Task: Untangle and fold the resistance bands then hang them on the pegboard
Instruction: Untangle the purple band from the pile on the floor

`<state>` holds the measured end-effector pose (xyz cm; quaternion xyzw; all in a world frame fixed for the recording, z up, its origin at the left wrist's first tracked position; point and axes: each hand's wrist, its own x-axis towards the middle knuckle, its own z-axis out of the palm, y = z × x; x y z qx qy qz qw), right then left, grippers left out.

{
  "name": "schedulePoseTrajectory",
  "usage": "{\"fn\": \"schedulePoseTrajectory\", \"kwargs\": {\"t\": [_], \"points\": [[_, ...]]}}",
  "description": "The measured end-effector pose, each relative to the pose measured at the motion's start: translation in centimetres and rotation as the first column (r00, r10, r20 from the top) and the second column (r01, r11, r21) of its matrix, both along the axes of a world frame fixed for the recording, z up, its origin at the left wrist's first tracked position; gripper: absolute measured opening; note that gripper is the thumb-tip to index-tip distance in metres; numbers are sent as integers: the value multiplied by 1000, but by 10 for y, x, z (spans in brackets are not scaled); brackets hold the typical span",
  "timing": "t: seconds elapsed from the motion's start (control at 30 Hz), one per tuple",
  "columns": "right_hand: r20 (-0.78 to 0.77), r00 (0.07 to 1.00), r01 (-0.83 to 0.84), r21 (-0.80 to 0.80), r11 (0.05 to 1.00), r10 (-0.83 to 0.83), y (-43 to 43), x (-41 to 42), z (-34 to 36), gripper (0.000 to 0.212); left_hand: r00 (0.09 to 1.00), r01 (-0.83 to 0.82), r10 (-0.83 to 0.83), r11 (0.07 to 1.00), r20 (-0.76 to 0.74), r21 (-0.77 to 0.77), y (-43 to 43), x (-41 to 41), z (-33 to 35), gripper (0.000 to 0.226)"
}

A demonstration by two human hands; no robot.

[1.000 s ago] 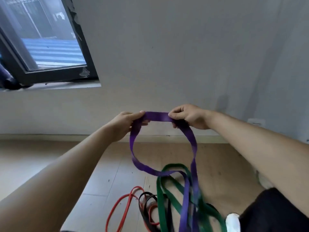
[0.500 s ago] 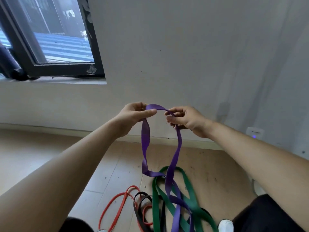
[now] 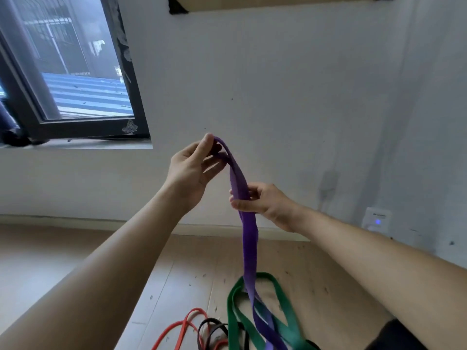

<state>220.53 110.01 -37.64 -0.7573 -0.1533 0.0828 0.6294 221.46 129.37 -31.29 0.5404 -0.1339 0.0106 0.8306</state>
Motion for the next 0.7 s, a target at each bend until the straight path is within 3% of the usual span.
{"fn": "schedulePoseTrajectory", "kwargs": {"t": [0.1,0.23,0.53,0.7], "points": [[8,1000,-6,-30,1000,6,2,-2,2,34,1000,-1,0,997,-8,-80,6,0,5,31],[-29,1000,4,-27,1000,-4,-4,-2,11,25,995,-88,85,994,-55,-57,19,-1,2,31],[-69,996,-61,-66,996,56,-14,2,20,27,979,-176,181,982,-90,64,37,-3,-13,32],[-61,998,-5,50,999,9,-32,1,41,27,982,-151,166,976,-88,160,41,-3,-12,36]]}}
